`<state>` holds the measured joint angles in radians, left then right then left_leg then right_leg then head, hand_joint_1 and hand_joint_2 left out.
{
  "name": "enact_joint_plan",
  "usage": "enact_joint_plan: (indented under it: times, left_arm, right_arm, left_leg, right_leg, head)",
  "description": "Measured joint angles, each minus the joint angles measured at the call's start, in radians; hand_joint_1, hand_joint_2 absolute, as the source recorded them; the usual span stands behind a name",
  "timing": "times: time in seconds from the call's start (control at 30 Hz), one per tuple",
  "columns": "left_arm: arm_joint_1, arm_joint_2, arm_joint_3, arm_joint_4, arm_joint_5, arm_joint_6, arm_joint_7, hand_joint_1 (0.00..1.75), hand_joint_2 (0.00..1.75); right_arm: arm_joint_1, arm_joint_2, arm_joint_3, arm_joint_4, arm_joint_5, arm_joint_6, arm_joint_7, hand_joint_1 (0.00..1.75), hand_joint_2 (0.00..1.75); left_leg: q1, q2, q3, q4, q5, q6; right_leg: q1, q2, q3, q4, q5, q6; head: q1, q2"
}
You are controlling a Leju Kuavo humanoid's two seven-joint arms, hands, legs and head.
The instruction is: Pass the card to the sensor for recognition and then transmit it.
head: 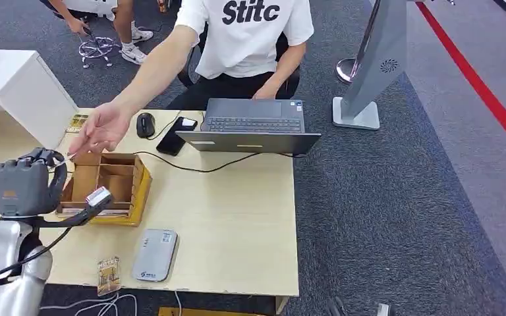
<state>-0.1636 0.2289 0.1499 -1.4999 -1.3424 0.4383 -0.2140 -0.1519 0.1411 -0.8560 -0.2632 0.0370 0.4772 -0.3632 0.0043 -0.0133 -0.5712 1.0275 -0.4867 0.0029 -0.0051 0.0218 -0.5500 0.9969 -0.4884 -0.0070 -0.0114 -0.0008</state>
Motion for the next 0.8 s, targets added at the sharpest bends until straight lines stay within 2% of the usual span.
enact_joint_plan:
  times: [0.03,0.1,0.47,0.7,0.8]
  left_arm:
    - [-0.005,0.001,0.003,0.009,0.000,0.000,0.000,1.66,1.75]
    - [-0.011,0.005,0.009,0.029,0.002,0.003,0.000,0.02,1.75]
    - [-0.015,0.005,0.029,0.095,0.005,0.022,-0.006,0.00,1.75]
    - [-0.010,0.002,0.032,0.102,0.006,0.037,-0.013,0.00,1.75]
    - [-0.005,-0.004,0.032,0.102,0.018,0.035,-0.024,0.00,1.75]
  right_arm:
    - [-0.001,0.000,0.000,0.000,0.000,-0.003,0.003,0.00,1.75]
    - [0.000,0.000,0.004,0.001,0.005,-0.015,0.010,0.00,1.75]
    - [0.000,0.000,0.014,0.003,0.007,-0.016,0.011,0.00,1.75]
    - [0.000,0.000,0.014,0.003,-0.010,-0.012,0.005,0.00,1.75]
    - [0.001,0.000,0.015,0.003,0.003,-0.033,0.005,0.00,1.75]
  left_leg:
    - [0.000,0.000,0.000,0.000,0.000,0.000]
    - [0.000,0.000,0.000,0.000,0.000,0.000]
    - [0.000,0.000,0.000,0.000,0.000,0.000]
    - [0.000,0.000,0.000,0.000,0.000,0.000]
    - [0.000,0.000,0.000,0.000,0.000,0.000]
  right_leg:
    - [0.000,0.000,0.000,0.000,0.000,0.000]
    - [0.000,0.000,0.000,0.000,0.000,0.000]
    - [0.000,0.000,0.000,0.000,0.000,0.000]
    - [0.000,0.000,0.000,0.000,0.000,0.000]
    - [0.000,0.000,0.000,0.000,0.000,0.000]
  head:
    - [0.000,0.000]
    - [0.000,0.000]
    - [0.000,0.000]
    - [0.000,0.000]
    - [0.000,0.000]
